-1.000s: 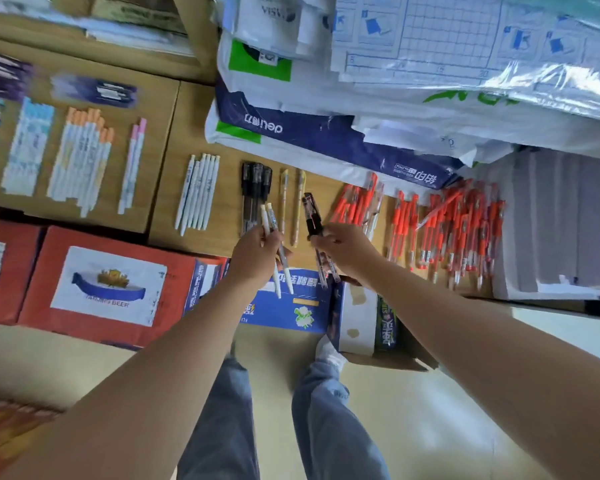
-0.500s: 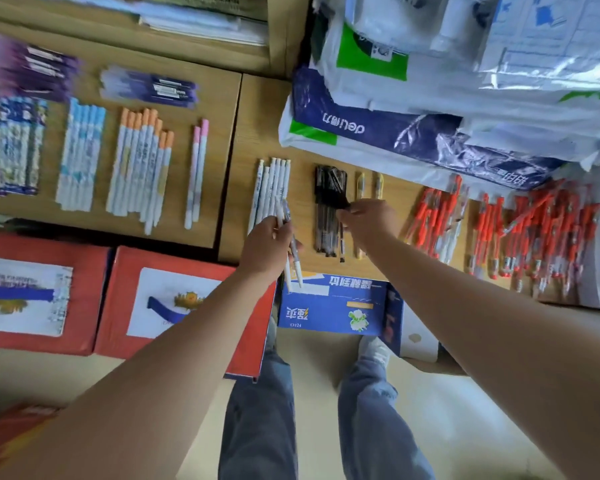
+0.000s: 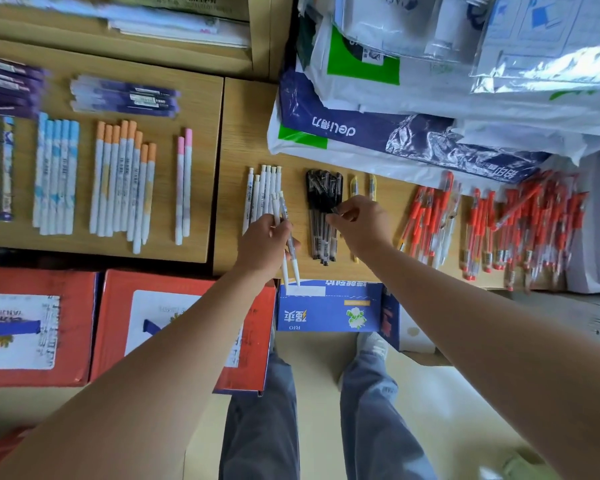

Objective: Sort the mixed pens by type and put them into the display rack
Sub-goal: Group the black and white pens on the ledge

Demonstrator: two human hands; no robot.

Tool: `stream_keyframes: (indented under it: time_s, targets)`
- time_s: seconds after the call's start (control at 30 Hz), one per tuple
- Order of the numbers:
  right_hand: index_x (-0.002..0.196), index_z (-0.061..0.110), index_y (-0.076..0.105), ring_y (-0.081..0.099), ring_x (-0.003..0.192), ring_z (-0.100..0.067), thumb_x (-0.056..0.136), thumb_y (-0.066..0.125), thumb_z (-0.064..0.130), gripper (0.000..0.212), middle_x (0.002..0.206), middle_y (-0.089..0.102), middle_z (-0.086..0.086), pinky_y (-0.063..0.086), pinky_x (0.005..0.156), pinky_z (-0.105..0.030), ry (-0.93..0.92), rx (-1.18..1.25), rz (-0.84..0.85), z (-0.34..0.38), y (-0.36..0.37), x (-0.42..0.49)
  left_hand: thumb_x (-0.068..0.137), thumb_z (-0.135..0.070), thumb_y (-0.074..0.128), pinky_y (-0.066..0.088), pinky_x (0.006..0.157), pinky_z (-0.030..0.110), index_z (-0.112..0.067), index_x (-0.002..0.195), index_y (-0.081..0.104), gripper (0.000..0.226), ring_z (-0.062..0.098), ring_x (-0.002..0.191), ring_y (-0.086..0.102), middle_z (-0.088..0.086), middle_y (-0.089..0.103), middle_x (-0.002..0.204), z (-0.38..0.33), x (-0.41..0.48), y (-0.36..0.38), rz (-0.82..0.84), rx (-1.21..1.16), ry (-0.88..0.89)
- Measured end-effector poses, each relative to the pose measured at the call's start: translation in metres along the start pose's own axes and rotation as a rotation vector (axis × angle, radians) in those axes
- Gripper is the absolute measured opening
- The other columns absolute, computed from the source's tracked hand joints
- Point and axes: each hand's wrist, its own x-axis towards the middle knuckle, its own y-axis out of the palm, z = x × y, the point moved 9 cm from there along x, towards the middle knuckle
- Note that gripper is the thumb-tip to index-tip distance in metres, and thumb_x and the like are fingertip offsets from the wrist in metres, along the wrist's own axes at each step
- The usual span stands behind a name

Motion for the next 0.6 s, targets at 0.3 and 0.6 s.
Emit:
stream_keyframes:
  time_s: [0.3,0.6]
  targets:
    - [0.092,0.013,0.067,0.055,0.067,-0.009,0.086,0.069,0.026,0.015,0.082,0.063,0.004,0.046,0.058,-0.02,0.116,0.24,-0.129,-0.02,-0.013,0.001,0.101,-0.017,0.044,0.054,0.058,0.02,-0.002,0.1,0.052,0.018,0.008,0.072,0.065,0.002,0.059,0.084,-0.002,0.001,0.008,0.01,-0.037,0.009]
    - [0.112,0.012,0.055,0.06,0.077,-0.014,0.083,0.073,0.026,0.036,0.092,0.064,0.0,0.047,0.059,-0.019,0.075,0.092,-0.016,-0.017,0.001,0.004,0.101,-0.017,0.044,0.046,0.046,0.012,-0.004,0.099,0.052,0.016,0.002,0.056,0.064,0.013,0.061,0.089,-0.002,0.0,0.015,0.019,-0.078,-0.015]
